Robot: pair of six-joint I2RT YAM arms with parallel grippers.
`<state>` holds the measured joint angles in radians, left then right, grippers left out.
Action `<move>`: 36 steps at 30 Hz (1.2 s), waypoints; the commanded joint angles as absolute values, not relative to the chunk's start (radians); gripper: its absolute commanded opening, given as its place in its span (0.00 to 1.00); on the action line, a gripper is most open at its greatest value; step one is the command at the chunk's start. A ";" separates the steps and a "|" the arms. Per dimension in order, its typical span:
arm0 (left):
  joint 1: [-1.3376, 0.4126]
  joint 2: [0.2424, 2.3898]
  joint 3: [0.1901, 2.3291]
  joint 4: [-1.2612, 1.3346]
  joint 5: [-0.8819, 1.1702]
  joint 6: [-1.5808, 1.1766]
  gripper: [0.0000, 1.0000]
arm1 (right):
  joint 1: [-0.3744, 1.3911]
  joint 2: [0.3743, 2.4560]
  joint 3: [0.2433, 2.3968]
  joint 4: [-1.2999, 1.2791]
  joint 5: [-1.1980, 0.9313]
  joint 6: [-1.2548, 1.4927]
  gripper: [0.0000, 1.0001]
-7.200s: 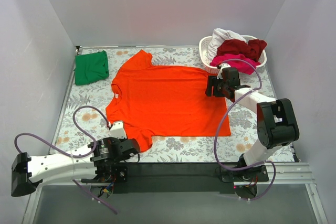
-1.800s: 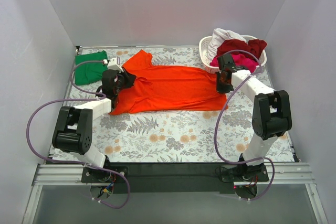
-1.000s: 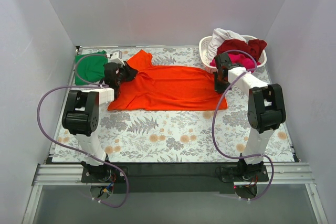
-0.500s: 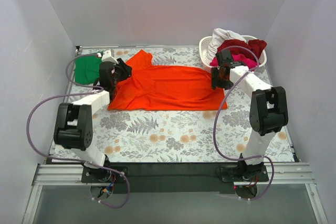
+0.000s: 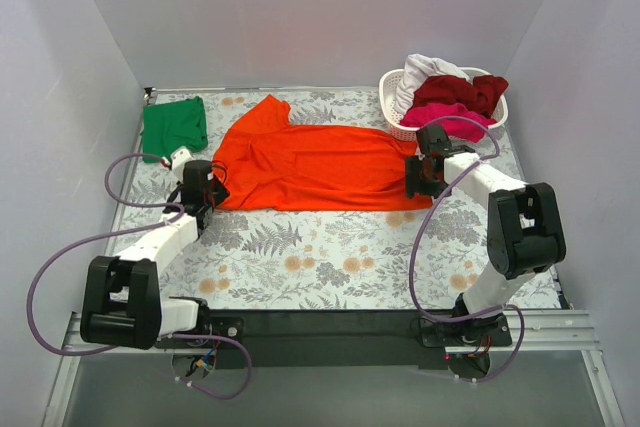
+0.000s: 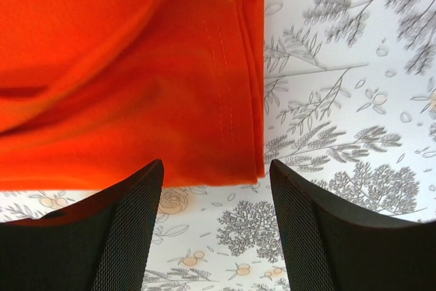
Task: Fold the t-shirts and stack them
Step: Fold the tshirt
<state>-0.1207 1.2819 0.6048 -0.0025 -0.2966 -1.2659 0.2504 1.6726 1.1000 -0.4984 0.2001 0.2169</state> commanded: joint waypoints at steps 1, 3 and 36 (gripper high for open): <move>-0.121 1.207 0.571 -0.077 -0.382 -1.305 0.34 | 0.249 1.606 1.054 -0.430 0.175 0.225 0.58; -0.121 1.189 0.549 -0.084 -0.390 -1.315 0.34 | 0.247 1.594 1.023 -0.419 0.173 0.224 0.58; -0.087 1.353 0.561 -0.034 -0.472 -1.307 0.07 | 0.247 1.585 0.970 -0.397 0.164 0.219 0.59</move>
